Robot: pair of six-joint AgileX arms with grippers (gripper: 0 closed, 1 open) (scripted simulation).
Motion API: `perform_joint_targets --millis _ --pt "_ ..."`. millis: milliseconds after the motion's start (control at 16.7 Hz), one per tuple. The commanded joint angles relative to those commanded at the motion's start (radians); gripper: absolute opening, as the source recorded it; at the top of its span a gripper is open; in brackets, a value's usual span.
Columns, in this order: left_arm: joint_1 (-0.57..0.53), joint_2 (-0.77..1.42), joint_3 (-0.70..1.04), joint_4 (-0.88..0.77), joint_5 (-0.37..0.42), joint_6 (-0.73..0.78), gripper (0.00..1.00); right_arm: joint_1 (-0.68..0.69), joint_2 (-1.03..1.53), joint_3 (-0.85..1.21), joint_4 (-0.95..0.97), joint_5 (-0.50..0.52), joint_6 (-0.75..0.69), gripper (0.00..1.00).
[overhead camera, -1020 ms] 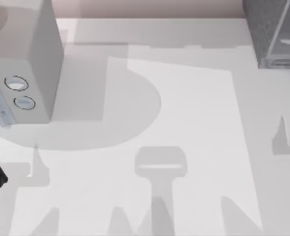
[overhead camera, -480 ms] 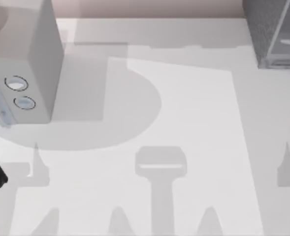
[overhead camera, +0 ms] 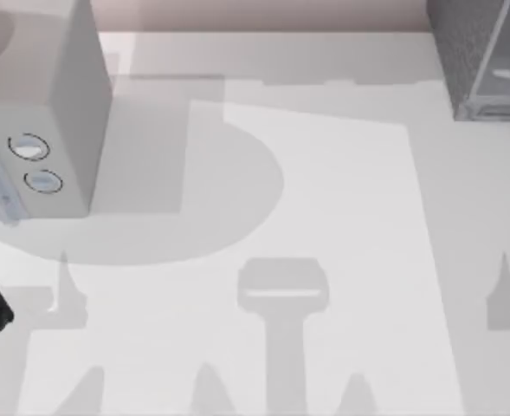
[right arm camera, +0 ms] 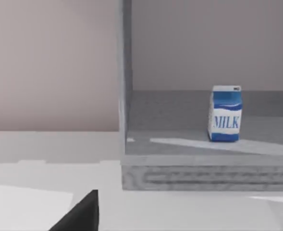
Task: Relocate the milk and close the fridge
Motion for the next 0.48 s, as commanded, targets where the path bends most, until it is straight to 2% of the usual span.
perform_joint_targets --millis 180,480 --pt "0.0 0.0 0.0 0.0 0.0 0.0 1.0 0.002 -0.097 0.079 -0.159 -0.001 0.001 1.0" --pt "0.0 0.0 0.0 0.0 0.0 0.0 1.0 -0.002 -0.32 0.263 -0.575 0.006 -0.002 1.0"
